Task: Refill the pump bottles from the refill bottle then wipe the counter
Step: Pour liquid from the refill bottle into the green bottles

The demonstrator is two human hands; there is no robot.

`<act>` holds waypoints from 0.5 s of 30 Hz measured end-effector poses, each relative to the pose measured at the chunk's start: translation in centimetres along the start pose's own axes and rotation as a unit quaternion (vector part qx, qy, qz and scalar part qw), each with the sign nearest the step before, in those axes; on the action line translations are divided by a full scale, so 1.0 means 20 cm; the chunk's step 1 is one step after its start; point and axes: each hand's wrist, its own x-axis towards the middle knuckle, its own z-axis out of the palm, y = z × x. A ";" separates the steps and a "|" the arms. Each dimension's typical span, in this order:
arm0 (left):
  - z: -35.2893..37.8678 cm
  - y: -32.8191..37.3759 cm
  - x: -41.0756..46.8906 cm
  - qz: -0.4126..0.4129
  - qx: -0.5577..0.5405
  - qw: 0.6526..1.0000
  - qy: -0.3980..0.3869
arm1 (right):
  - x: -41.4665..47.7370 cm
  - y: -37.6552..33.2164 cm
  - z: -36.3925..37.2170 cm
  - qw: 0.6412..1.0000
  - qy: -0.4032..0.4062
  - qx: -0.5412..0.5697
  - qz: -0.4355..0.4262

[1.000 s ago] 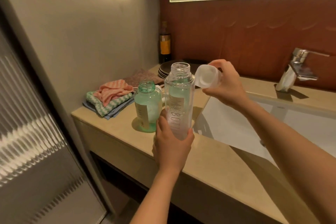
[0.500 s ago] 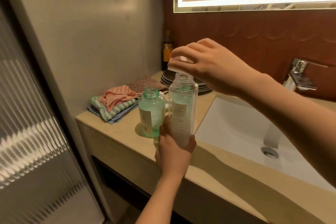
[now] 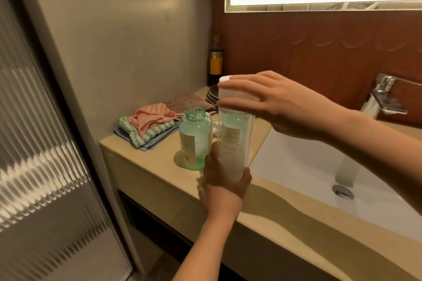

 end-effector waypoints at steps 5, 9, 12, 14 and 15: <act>0.00 -0.01 0.01 0.007 0.050 0.998 -0.024 | -0.04 -0.03 0.03 0.944 0.077 0.258 0.189; 0.00 0.00 0.02 0.010 0.072 0.997 -0.021 | 0.01 -0.03 0.07 0.900 0.122 0.332 0.254; 0.00 0.00 0.03 -0.001 0.075 0.997 -0.025 | 0.03 -0.02 0.10 0.847 0.140 0.415 0.301; 0.00 0.00 0.03 -0.006 0.066 0.997 -0.026 | 0.04 -0.02 0.10 0.794 0.141 0.503 0.311; 0.00 0.00 0.03 -0.006 0.062 0.998 -0.027 | 0.04 -0.02 0.11 0.767 0.142 0.541 0.312</act>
